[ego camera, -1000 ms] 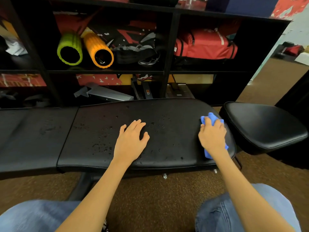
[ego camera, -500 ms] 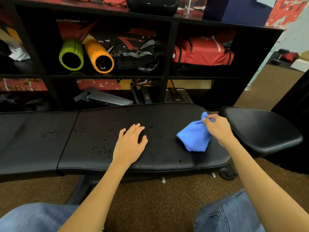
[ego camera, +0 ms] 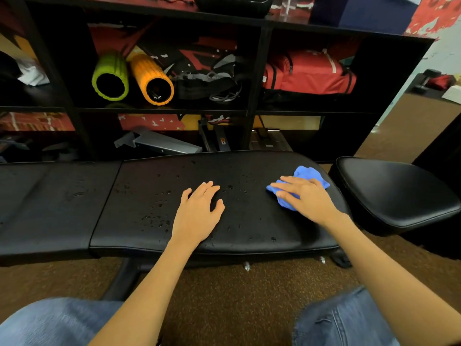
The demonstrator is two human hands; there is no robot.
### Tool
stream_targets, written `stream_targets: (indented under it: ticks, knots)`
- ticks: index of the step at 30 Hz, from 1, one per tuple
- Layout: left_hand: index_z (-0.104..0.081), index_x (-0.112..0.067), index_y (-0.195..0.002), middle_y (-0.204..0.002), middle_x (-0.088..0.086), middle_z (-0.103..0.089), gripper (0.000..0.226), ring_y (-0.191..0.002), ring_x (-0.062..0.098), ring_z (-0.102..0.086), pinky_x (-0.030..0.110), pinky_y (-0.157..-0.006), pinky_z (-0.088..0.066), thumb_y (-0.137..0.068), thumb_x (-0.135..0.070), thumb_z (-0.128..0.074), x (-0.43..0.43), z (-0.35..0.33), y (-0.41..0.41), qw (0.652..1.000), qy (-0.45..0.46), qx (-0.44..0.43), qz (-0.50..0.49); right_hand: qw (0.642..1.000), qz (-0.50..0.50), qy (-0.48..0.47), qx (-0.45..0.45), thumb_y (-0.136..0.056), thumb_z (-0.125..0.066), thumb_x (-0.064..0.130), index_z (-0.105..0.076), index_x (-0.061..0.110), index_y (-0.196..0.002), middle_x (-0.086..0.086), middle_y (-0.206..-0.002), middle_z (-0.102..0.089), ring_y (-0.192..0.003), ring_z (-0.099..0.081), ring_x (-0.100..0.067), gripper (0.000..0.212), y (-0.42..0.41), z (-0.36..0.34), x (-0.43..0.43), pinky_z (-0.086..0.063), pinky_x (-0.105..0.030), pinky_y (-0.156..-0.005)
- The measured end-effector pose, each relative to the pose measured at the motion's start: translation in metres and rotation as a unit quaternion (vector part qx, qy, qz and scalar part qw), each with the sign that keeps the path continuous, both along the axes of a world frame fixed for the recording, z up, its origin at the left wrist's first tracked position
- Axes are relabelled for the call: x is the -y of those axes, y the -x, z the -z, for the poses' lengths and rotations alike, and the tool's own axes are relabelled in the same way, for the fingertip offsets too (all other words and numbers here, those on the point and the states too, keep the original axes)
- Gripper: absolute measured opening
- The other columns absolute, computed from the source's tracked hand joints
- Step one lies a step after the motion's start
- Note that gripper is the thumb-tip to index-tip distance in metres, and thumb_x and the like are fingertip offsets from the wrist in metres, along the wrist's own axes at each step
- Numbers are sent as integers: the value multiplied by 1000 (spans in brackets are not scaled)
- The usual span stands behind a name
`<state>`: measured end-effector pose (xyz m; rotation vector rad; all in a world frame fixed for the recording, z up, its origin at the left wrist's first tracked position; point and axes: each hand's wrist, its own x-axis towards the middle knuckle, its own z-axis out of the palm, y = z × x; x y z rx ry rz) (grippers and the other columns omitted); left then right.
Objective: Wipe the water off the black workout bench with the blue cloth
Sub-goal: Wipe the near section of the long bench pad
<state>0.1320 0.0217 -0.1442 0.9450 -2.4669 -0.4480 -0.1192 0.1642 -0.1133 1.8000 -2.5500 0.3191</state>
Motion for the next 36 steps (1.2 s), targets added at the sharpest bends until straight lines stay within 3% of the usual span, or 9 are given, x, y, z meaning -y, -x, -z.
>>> stream_targets:
  ticks: [3,6,9,13,18,22,25,31,36]
  knots:
    - [-45,-24,-140,-149,-4,-38,45,-140,8,-29,34,-118,-10,-97,-38,-42,0,0,-1,1000,1,4,1,987,106,57,-103,-99,-39,36,-61,36,-120,5,-128,-59,-110,-51,-22,31,-20,12,26,-24,-36,-78]
    - [-45,-24,-140,-149,-5,-38,45,-140,8,-28,34,-118,-9,-97,-38,-42,-1,0,-2,1000,1,3,0,983,145,79,-84,-97,-42,28,-66,28,-116,1,-118,-64,-95,-51,-28,31,-49,17,33,-25,-37,-74]
    - [-44,-24,-140,-150,-5,-38,46,-140,7,-27,33,-118,-9,-97,-38,-42,-1,0,-1,1000,3,2,0,986,98,70,-119,-91,-39,41,-66,27,-115,1,-111,-66,-89,-56,-26,39,-77,14,13,-33,-37,-70]
    - [-45,-23,-140,-149,-4,-38,46,-140,8,-28,33,-118,-10,-97,-38,-42,-1,-1,0,1000,5,-5,1,994,-52,-31,-91,-86,-23,51,-44,28,-139,-2,-133,-51,-101,-51,-23,62,-85,3,-27,-39,-35,-77]
    - [-44,-24,-140,-150,-5,-38,46,-140,7,-28,33,-117,-9,-97,-39,-42,1,1,-1,1000,3,-1,-1,989,-74,-5,-131,-93,-29,51,-46,42,-134,6,-129,-55,-95,-57,-20,45,-27,0,-23,-32,-36,-78]
    - [-45,-24,-139,-149,-5,-38,45,-139,7,-29,33,-118,-9,-97,-39,-42,-1,1,1,1000,-3,-2,-1,990,77,119,6,-96,-51,31,-63,24,-122,-5,-126,-60,-103,-56,-33,30,-5,9,0,-39,-41,-89]
    - [-46,-24,-139,-149,-5,-39,45,-139,7,-30,33,-118,-9,-96,-39,-42,0,1,-1,1000,-2,-5,-4,989,104,105,27,-96,-50,29,-58,15,-128,-10,-133,-55,-112,-53,-34,36,-21,15,15,-39,-39,-98]
    - [-45,-24,-139,-149,-5,-39,45,-140,7,-29,34,-118,-10,-97,-39,-42,1,2,-1,1000,-1,1,-4,993,-2,75,94,-92,-53,23,-45,18,-140,-3,-149,-39,-135,-38,-18,49,-71,18,-20,-18,-13,-108]
    - [-44,-23,-140,-150,-4,-38,46,-140,8,-28,35,-118,-11,-97,-38,-42,2,1,0,1000,-3,2,0,978,-155,2,143,-93,-46,45,-40,35,-141,14,-149,-37,-137,-32,-2,49,-72,5,-54,-25,-18,-111]
